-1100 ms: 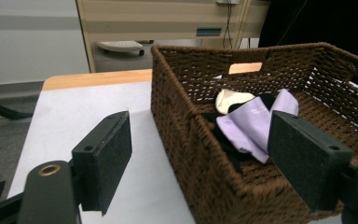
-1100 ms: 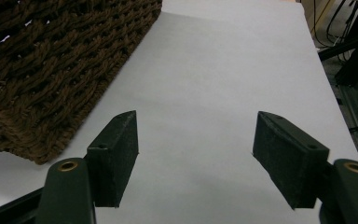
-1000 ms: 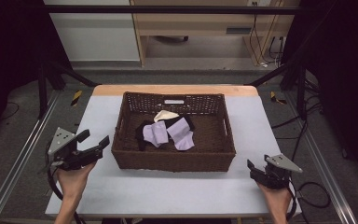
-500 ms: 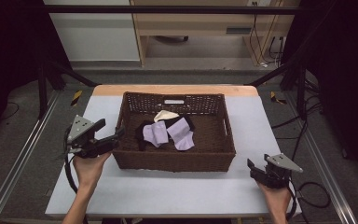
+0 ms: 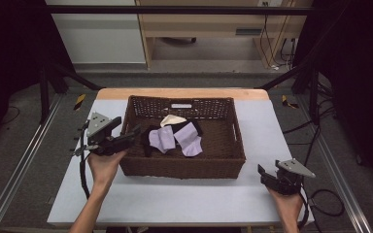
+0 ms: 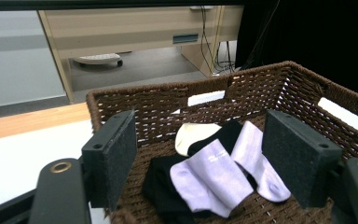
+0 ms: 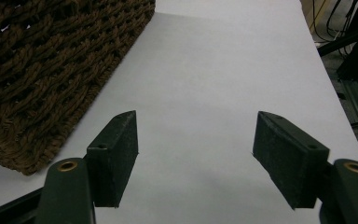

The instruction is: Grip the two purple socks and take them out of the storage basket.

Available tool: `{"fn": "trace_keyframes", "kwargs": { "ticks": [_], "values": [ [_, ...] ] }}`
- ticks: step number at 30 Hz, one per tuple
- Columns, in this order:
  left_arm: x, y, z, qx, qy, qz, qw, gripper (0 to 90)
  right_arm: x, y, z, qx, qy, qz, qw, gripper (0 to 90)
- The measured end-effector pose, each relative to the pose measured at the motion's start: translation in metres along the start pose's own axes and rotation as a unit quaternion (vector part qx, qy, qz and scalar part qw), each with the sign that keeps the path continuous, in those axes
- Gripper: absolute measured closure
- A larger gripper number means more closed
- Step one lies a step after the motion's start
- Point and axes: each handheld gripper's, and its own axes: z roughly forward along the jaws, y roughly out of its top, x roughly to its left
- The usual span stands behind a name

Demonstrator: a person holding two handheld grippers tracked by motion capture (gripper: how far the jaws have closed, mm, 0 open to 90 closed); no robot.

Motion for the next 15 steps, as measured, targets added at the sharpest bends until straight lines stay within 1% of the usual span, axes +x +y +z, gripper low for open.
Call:
{"fn": "trace_keyframes", "kwargs": {
  "ticks": [1, 2, 4, 6, 8, 12, 14, 15],
  "values": [
    [-0.002, 0.002, 0.005, 0.002, 0.0, 0.001, 1.0, 26.8, 0.0, 0.0, 0.0, 0.001, -0.001, 0.001, 1.0, 31.0],
    [-0.002, 0.002, 0.005, 0.002, 0.0, 0.001, 1.0, 26.8, 0.0, 0.0, 0.0, 0.001, -0.001, 0.001, 1.0, 31.0],
    [-0.004, 0.006, 0.011, 0.007, -0.001, 0.002, 1.0, 27.2, 0.0, 0.0, 0.0, 0.0, -0.001, 0.002, 1.0, 31.1],
    [-0.007, 0.009, 0.016, 0.008, 0.001, 0.01, 0.9999, 28.3, 0.0, 0.0, 0.0, 0.0, -0.002, 0.003, 1.0, 31.1],
    [-0.009, 0.012, 0.022, 0.01, 0.001, 0.012, 0.9999, 29.3, -0.001, 0.0, 0.001, 0.0, -0.002, 0.002, 1.0, 31.1],
    [-0.012, 0.017, 0.034, 0.012, -0.006, 0.009, 0.9999, 31.2, -0.001, 0.0, 0.0, 0.001, -0.002, 0.003, 1.0, 31.1],
    [-0.014, 0.018, 0.04, 0.012, -0.004, 0.014, 0.9998, 32.1, -0.001, 0.0, 0.0, 0.001, -0.001, 0.003, 1.0, 31.1],
    [-0.015, 0.018, 0.046, 0.015, -0.003, 0.02, 0.9997, 33.3, -0.001, 0.0, 0.0, 0.001, -0.001, 0.003, 1.0, 31.1]
  ]
}}
